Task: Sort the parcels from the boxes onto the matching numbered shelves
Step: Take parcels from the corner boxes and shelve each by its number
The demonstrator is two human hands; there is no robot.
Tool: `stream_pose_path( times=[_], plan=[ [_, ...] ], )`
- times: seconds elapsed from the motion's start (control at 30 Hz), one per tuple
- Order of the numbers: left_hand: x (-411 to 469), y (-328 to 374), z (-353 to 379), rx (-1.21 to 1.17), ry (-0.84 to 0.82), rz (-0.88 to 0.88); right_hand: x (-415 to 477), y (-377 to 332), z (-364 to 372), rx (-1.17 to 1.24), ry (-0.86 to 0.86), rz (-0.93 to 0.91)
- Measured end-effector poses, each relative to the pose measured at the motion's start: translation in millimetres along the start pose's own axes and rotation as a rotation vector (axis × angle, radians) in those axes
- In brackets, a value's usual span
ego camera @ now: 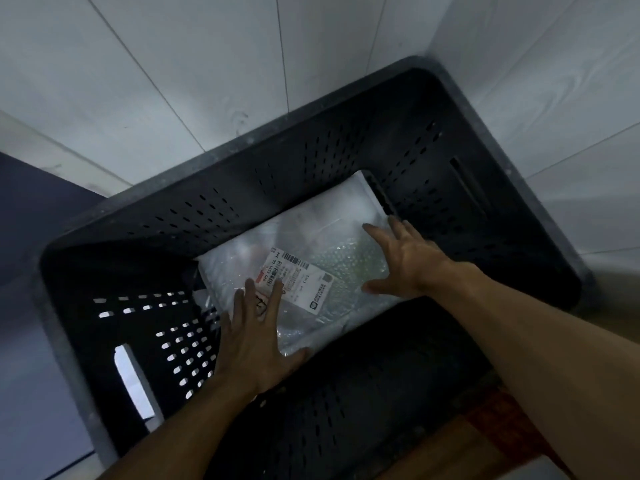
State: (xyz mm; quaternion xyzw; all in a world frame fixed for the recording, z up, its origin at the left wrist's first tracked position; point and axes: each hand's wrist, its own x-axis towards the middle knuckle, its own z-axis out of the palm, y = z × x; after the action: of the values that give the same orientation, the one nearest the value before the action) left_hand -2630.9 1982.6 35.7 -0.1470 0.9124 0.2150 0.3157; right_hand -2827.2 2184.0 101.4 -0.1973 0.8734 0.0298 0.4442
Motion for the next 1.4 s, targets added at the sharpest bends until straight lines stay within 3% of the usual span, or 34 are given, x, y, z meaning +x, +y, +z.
stream_pose_path(
  times=[0.27,0.4,0.63,0.83,1.1,1.4],
  plan=[
    [4.8,-21.7,26.6,-0.189,-0.019,-0.182,22.8,7.3,38.4,0.022,-0.088,0.083],
    [4.2,-32.2,43.0,-0.330,0.021,-0.193,32.6,8.9,55.5,0.063,-0.112,0.106],
    [8.6,-24.3,53.6,-0.243,0.096,-0.198,41.0,16.5,55.3,0.107,-0.013,0.095],
    [14.7,-27.9,56.3,-0.135,0.101,-0.151,52.4,16.5,66.9,0.138,0.015,0.056],
    [16.6,-34.1,58.2,-0.204,0.179,0.003,46.4,20.7,71.9,0.144,0.132,-0.088],
    [0.3,-7.4,15.4,-0.214,0.222,0.039,1.4,21.2,23.8,-0.005,0.164,-0.078]
  ],
)
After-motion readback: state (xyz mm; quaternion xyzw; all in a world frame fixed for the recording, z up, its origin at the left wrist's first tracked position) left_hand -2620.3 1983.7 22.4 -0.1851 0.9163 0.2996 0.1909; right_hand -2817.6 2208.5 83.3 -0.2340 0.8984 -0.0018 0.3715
